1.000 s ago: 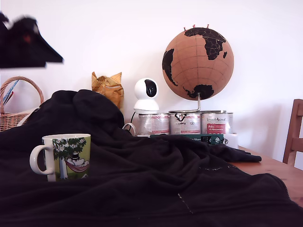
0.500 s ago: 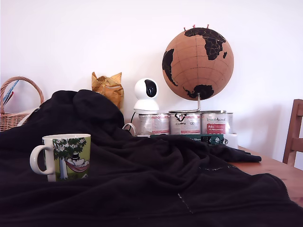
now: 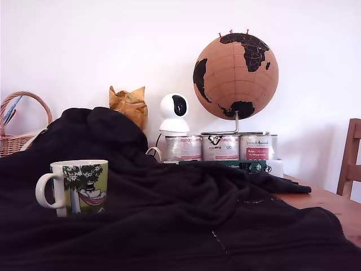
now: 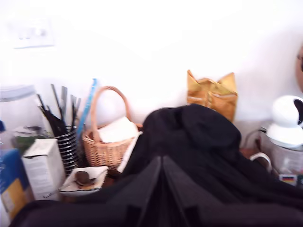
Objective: Pick the grey coffee capsule and place it inside the green coffee cup
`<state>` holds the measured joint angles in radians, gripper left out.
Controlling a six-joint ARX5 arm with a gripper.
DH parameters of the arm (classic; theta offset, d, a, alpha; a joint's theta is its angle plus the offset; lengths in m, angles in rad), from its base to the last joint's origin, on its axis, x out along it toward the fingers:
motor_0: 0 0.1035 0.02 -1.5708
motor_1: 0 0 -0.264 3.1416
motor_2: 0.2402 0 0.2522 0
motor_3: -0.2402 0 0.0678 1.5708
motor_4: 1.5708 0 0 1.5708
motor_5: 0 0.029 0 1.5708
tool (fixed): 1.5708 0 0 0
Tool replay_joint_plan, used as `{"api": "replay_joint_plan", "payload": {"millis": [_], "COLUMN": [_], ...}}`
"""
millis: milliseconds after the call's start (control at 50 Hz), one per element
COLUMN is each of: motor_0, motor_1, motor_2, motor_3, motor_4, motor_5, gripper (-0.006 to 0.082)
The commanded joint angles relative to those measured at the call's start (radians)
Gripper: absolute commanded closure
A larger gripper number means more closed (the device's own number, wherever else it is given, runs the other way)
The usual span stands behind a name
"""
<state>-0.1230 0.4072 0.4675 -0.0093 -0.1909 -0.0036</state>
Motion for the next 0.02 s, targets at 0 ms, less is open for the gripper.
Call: {"api": "replay_joint_plan", "payload": {"millis": [0], "motor_0": [0.003], "motor_1": [0.002], "motor_2": [0.006], "motor_3": [0.002], "motor_4": [-0.003], "motor_5": [0.005], "gripper": [0.0786]}}
